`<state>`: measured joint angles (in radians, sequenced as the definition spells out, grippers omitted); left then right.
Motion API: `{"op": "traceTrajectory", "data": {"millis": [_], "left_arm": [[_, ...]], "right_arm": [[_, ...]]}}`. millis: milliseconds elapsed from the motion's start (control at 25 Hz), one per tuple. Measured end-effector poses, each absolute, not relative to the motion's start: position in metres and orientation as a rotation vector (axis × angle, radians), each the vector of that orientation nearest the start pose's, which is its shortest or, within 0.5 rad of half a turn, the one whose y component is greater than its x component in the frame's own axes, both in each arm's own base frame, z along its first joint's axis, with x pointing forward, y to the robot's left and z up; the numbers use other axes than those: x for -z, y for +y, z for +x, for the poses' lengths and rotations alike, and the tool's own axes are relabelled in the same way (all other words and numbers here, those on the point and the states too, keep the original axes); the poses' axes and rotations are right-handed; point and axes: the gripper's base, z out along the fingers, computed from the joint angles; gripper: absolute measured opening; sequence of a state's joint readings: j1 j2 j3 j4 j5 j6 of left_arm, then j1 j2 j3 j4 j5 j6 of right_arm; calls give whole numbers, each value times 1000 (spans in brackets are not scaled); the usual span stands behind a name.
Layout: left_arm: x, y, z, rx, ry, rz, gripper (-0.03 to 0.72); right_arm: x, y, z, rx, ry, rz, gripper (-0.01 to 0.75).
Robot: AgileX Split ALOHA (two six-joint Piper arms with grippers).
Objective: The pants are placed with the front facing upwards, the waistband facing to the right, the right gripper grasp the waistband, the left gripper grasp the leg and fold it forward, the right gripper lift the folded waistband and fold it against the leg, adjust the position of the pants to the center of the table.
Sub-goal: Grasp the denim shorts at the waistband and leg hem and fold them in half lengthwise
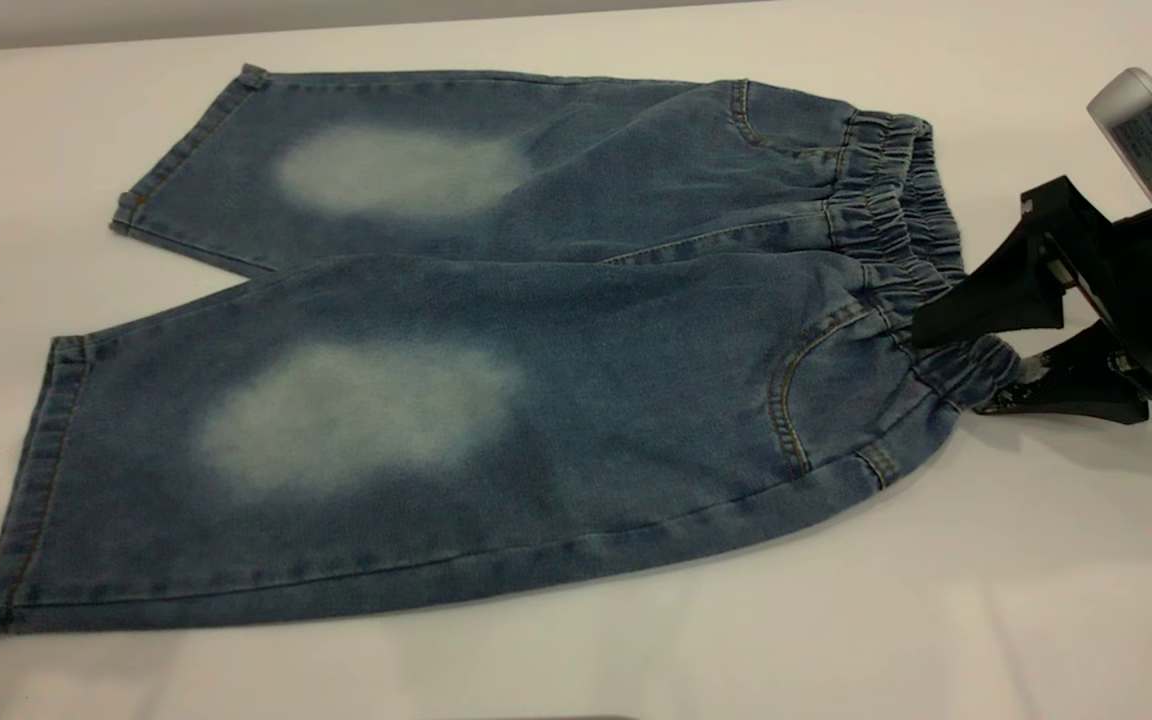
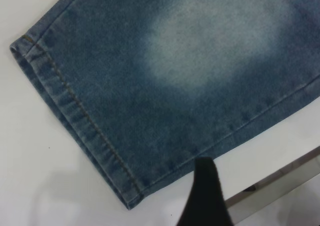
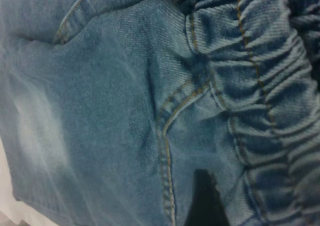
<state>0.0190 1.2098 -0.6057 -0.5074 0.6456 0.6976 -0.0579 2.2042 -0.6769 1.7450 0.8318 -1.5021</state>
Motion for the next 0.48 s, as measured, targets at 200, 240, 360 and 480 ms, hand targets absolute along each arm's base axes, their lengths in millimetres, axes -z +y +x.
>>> {"op": "traceTrajectory", "data": {"millis": [200,240,360,480], "left_arm": [[-218,-23,205,292,2587,438,496],[-216,-22,206,291,2596,441,496],[-206,-20,210,268,2635,462,496],[-187,-19,211,222,2689,517,496]], "right_arm": [[-21,49,277,-1166,2672,286,308],[-20,49,277,-1158,2672,289,259],[-18,47,277,-1134,2675,303,114],[-18,47,278,-1130,2669,320,51]]}}
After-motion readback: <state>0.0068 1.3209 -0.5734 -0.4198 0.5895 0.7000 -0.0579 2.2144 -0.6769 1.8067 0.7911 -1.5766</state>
